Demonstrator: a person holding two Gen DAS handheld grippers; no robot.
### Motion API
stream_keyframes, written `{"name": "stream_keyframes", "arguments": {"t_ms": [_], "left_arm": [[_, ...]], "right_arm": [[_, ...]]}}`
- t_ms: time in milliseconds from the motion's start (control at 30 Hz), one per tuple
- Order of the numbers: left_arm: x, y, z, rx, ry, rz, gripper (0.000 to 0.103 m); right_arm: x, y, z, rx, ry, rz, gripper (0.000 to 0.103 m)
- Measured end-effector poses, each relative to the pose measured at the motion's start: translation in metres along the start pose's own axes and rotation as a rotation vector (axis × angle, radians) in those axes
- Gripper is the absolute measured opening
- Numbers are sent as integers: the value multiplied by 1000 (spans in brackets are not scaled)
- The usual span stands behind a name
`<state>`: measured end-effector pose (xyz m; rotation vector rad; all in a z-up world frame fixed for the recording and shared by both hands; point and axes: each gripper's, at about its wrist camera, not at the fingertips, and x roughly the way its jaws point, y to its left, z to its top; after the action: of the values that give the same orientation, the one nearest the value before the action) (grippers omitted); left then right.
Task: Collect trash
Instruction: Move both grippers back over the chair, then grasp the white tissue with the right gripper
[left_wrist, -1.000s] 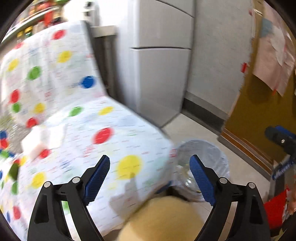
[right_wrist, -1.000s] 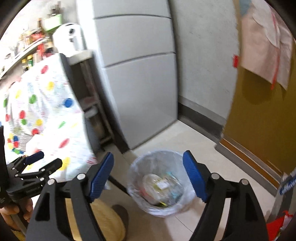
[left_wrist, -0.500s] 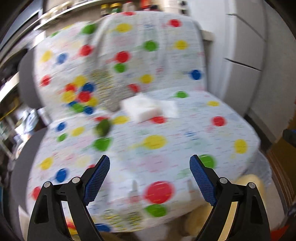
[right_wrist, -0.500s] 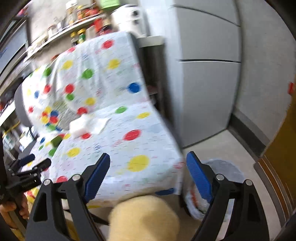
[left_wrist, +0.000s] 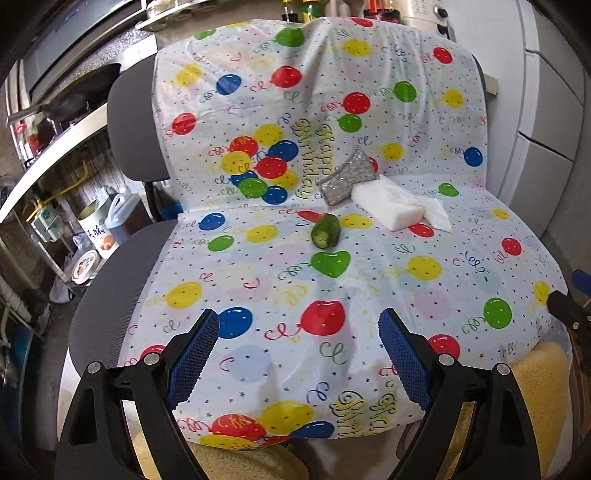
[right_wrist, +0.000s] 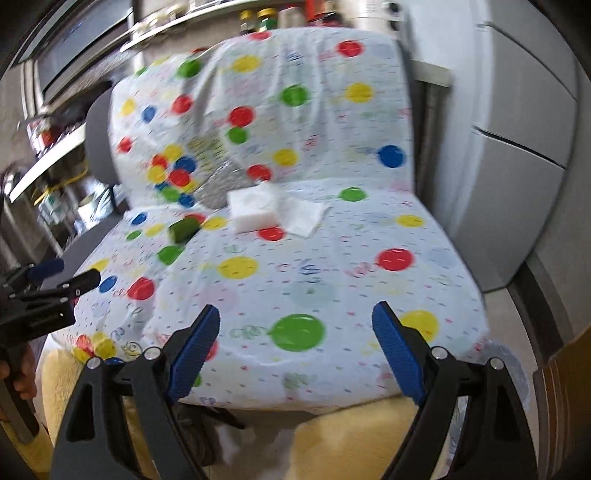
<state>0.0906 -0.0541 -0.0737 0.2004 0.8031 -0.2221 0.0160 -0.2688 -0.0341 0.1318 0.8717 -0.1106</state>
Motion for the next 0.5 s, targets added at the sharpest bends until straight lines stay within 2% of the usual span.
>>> {"name": "stream_keyframes", "arguments": {"t_ms": [233,500], "left_arm": [[4,27,1,-43,12,54,88],[20,61,6,-104,45,122,88]], "right_arm": [[27,32,27,-78,12,43,83],[56,43,45,-102,35,73,83]]}}
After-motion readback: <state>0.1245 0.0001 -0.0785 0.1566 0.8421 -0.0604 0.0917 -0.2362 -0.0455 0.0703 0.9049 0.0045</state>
